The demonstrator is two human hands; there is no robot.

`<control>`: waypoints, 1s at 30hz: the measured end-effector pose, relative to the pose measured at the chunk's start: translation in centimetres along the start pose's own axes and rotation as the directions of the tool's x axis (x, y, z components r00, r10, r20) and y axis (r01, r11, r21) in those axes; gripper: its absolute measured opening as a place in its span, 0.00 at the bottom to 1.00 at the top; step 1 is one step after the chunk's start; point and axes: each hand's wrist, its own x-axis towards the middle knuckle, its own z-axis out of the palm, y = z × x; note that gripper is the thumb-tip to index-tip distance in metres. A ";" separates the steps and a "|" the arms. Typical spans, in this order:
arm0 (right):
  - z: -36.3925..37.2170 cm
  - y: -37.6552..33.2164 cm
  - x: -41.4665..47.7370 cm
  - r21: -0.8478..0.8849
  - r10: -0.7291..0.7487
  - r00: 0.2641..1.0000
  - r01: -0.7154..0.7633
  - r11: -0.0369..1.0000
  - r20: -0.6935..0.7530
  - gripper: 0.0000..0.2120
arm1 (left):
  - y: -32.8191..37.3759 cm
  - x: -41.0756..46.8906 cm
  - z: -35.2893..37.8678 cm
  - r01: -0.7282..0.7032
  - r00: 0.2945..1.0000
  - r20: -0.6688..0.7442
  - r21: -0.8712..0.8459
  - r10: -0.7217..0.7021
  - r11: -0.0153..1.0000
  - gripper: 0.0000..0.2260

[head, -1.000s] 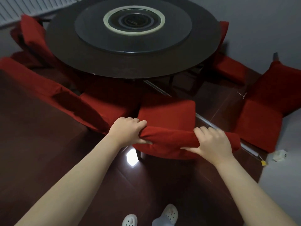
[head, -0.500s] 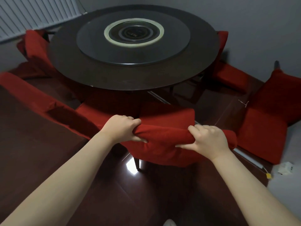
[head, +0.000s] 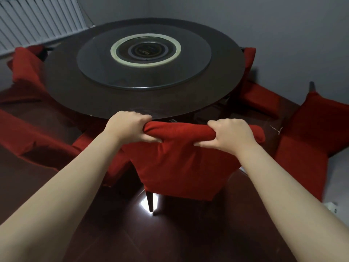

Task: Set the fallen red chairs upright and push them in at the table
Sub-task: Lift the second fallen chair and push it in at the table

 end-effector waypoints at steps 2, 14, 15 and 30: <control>0.2 1.0 1.6 0.003 0.011 1.000 -0.011 1.000 0.001 0.35 | -0.7 1.7 0.0 0.027 1.000 0.014 0.007 -0.027 1.000 0.35; 1.4 7.7 12.5 -0.013 0.098 0.990 -0.097 0.995 0.100 0.40 | -6.1 12.7 1.4 0.050 0.996 -0.072 0.060 -0.046 0.997 0.35; 1.6 8.3 13.3 -0.015 0.104 0.989 -0.103 0.995 0.106 0.41 | -6.5 13.6 1.5 0.055 0.996 -0.073 0.059 -0.050 0.997 0.35; 3.4 14.5 20.7 0.016 0.052 0.987 -0.055 0.998 0.152 0.46 | -8.4 20.9 2.5 0.148 0.987 -0.065 0.060 -0.144 0.987 0.35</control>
